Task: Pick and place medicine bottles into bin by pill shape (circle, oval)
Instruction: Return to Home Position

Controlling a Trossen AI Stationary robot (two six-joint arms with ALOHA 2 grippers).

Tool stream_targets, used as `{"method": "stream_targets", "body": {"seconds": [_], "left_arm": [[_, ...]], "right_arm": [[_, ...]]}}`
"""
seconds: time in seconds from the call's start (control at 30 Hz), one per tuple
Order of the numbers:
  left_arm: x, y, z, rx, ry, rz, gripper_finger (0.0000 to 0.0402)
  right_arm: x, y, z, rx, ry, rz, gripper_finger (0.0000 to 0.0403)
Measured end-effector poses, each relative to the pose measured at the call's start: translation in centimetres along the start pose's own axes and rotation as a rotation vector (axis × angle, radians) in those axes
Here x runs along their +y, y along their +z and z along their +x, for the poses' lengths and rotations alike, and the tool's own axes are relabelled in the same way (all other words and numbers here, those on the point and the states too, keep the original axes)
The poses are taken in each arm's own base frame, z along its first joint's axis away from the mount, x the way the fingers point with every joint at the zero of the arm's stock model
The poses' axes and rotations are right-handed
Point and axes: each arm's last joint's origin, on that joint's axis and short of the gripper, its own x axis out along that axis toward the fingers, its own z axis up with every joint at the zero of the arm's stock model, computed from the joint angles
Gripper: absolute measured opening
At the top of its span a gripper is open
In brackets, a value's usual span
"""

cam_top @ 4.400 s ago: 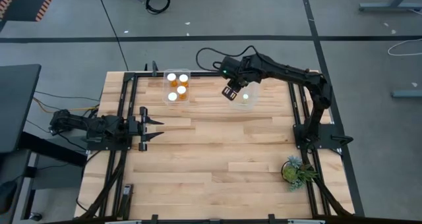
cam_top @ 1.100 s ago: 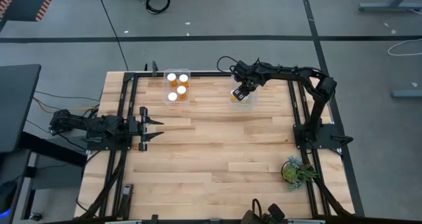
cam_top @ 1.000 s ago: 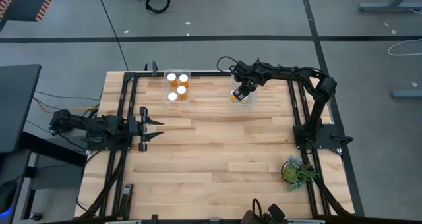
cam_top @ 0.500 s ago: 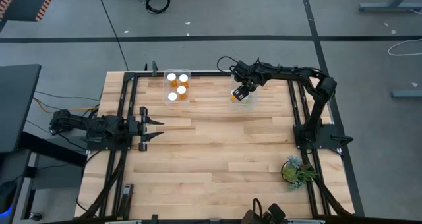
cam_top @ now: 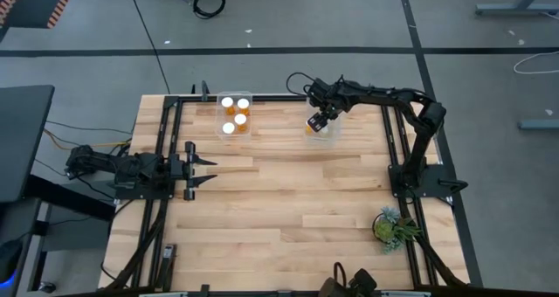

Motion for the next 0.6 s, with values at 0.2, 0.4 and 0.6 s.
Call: {"method": "stream_targets", "body": {"seconds": [0.2,0.4,0.6], "left_arm": [[0.0,0.0,0.0,0.001,0.000,0.000,0.0172],[0.0,0.0,0.0,0.000,0.000,0.000,0.0172],[0.0,0.0,0.0,0.000,0.000,0.000,0.0172]], "right_arm": [[0.0,0.7,-1.1,0.003,-0.001,0.011,0.0270],[0.0,1.4,-2.1,-0.006,0.001,0.015,0.0292],[0.6,2.3,-3.9,-0.030,0.012,0.001,0.0296]]}}
